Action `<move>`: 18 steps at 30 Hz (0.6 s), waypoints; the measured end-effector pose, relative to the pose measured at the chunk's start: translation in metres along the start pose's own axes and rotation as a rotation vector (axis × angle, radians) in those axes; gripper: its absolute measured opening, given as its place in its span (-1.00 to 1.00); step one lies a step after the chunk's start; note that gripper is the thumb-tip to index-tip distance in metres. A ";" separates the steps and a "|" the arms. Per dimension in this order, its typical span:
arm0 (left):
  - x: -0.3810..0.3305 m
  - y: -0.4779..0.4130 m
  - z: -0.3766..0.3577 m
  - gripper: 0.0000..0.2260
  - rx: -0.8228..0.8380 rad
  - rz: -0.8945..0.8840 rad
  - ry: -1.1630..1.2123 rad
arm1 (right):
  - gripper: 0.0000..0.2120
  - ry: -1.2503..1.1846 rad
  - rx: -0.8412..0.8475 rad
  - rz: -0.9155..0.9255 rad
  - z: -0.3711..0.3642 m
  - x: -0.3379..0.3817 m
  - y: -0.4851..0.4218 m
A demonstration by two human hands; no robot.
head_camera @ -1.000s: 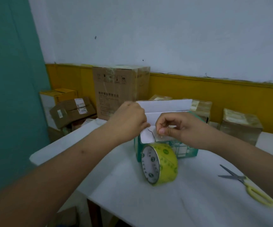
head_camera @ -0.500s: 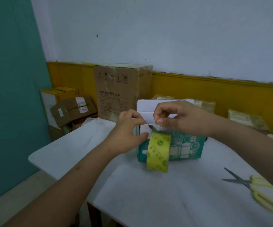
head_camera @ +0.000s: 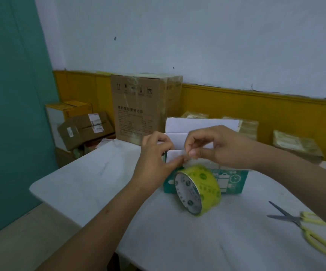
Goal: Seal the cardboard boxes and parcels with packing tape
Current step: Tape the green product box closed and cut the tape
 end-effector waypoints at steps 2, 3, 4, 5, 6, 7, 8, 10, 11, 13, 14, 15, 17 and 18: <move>0.005 0.001 -0.003 -0.76 -0.010 -0.019 -0.005 | -0.86 0.007 -0.032 -0.005 0.000 -0.001 -0.014; 0.008 0.001 -0.004 -0.78 -0.005 -0.027 -0.009 | -0.84 0.021 -0.047 -0.010 0.000 -0.002 -0.021; 0.010 0.001 -0.004 -0.80 0.002 -0.037 -0.010 | -0.82 0.040 -0.066 -0.022 0.000 -0.004 -0.027; 0.009 0.001 -0.004 -0.81 0.007 -0.042 -0.001 | -0.82 0.053 -0.086 -0.049 0.001 -0.007 -0.033; 0.007 0.002 -0.002 -0.80 0.012 -0.043 0.017 | -0.83 0.063 -0.097 -0.087 0.001 -0.011 -0.036; 0.005 0.003 -0.001 -0.79 0.013 -0.039 0.037 | -0.85 0.083 -0.094 -0.126 0.002 -0.015 -0.039; 0.002 0.003 0.000 -0.82 0.015 -0.034 0.054 | -0.86 0.104 -0.079 -0.155 0.001 -0.018 -0.042; 0.001 0.002 0.000 -0.93 0.026 -0.034 0.061 | -0.85 0.093 -0.040 -0.192 -0.003 -0.022 -0.045; 0.002 0.002 -0.001 -0.87 0.025 -0.041 0.056 | -0.84 0.067 -0.024 -0.215 -0.006 -0.024 -0.047; 0.006 0.000 -0.002 -0.78 0.030 -0.036 0.042 | -0.84 0.037 -0.024 -0.276 -0.008 -0.028 -0.048; 0.007 0.000 -0.002 -0.76 0.034 -0.025 0.042 | -0.84 0.029 -0.039 -0.309 -0.008 -0.030 -0.048; 0.008 0.000 -0.002 -0.77 0.038 -0.016 0.040 | -0.84 0.019 -0.053 -0.341 -0.007 -0.032 -0.048; 0.008 0.001 -0.003 -0.83 0.033 -0.007 0.037 | -0.87 -0.014 -0.054 -0.398 -0.006 -0.034 -0.049; 0.008 0.001 -0.004 -0.85 0.026 -0.004 0.031 | -0.88 -0.028 -0.035 -0.427 -0.007 -0.034 -0.049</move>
Point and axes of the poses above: each hand's wrist, its own y-axis away from the middle knuckle, its own z-axis out of the back of the hand, x = y × z, the point moved 4 cm from there along -y, towards the middle knuckle, and after that the axes turned 12 degrees about z, right-handed, at the moved point
